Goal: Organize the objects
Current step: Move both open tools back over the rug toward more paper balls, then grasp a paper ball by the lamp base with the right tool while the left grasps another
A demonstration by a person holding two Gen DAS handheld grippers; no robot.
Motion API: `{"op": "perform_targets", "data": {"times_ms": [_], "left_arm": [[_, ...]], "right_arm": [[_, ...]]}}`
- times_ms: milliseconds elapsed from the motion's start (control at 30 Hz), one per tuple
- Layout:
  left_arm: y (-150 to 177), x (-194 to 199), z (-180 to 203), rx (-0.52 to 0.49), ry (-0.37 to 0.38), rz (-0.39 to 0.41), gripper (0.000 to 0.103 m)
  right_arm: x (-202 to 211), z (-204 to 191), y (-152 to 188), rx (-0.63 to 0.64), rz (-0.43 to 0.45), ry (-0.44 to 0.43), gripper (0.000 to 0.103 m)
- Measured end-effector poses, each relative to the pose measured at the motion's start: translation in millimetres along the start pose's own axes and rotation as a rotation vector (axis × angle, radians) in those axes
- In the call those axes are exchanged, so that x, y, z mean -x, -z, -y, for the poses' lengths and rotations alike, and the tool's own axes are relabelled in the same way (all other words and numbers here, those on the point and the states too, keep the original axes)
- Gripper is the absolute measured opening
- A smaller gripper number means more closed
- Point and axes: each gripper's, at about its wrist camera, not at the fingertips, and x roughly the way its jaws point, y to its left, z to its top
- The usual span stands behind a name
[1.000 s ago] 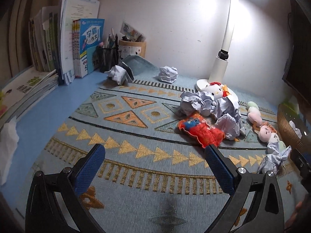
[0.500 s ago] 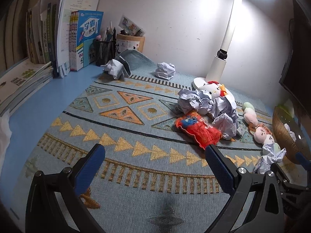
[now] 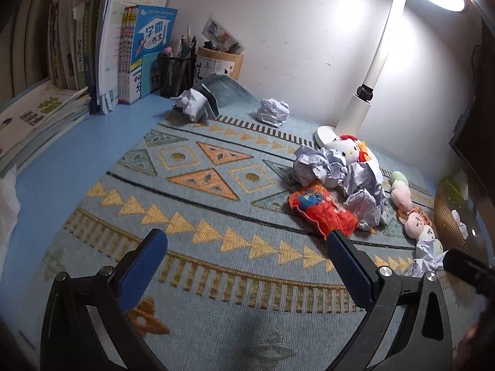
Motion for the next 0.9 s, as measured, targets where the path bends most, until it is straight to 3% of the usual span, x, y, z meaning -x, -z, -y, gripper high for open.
{"op": "perform_targets", "data": {"times_ms": [167, 267, 333, 367, 433, 533, 700, 767, 833, 900], "left_arm": [[-69.0, -8.7, -22.4, -0.025, -0.035, 0.016, 0.102], [-111.2, -46.6, -43.0, 0.024, -0.048, -0.012, 0.102], [-130.3, -75.0, -53.0, 0.06, -0.063, -0.011, 0.102], [-136.7, -89.7, -56.0, 0.063, -0.074, -0.01, 0.102], [-145.0, -119.1, -60.7, 0.061, -0.11, -0.018, 0.102], [-152.7, -153.2, -67.1, 0.072, -0.112, -0.043, 0.102], [-154.5, -171.2, -62.5, 0.014, -0.126, -0.038, 0.102], [-152.4, -179.0, -61.8, -0.004, -0.132, -0.033, 0.102], [-151.3, -191.7, -62.9, -0.013, -0.169, -0.086, 0.098], [-152.2, -188.3, -66.3, 0.008, -0.124, -0.062, 0.094]], "right_arm": [[-45.8, -35.6, -73.4, -0.029, -0.076, -0.097, 0.103], [-84.8, -53.6, -114.0, -0.023, -0.029, -0.038, 0.101], [-122.1, -59.8, -138.5, -0.013, -0.072, -0.014, 0.09], [-142.2, -60.5, -147.3, -0.022, -0.114, -0.026, 0.079], [-178.2, -58.4, -160.1, -0.062, -0.169, -0.065, 0.075], [-219.6, -57.0, -177.1, -0.089, -0.189, -0.005, 0.076], [-279.5, -48.5, -193.2, -0.135, -0.246, 0.016, 0.077], [-295.7, -47.2, -195.4, -0.151, -0.281, -0.02, 0.077], [-304.4, -42.9, -196.0, -0.225, -0.303, -0.096, 0.077], [-306.1, -45.2, -200.0, -0.234, -0.277, -0.085, 0.077]]}}
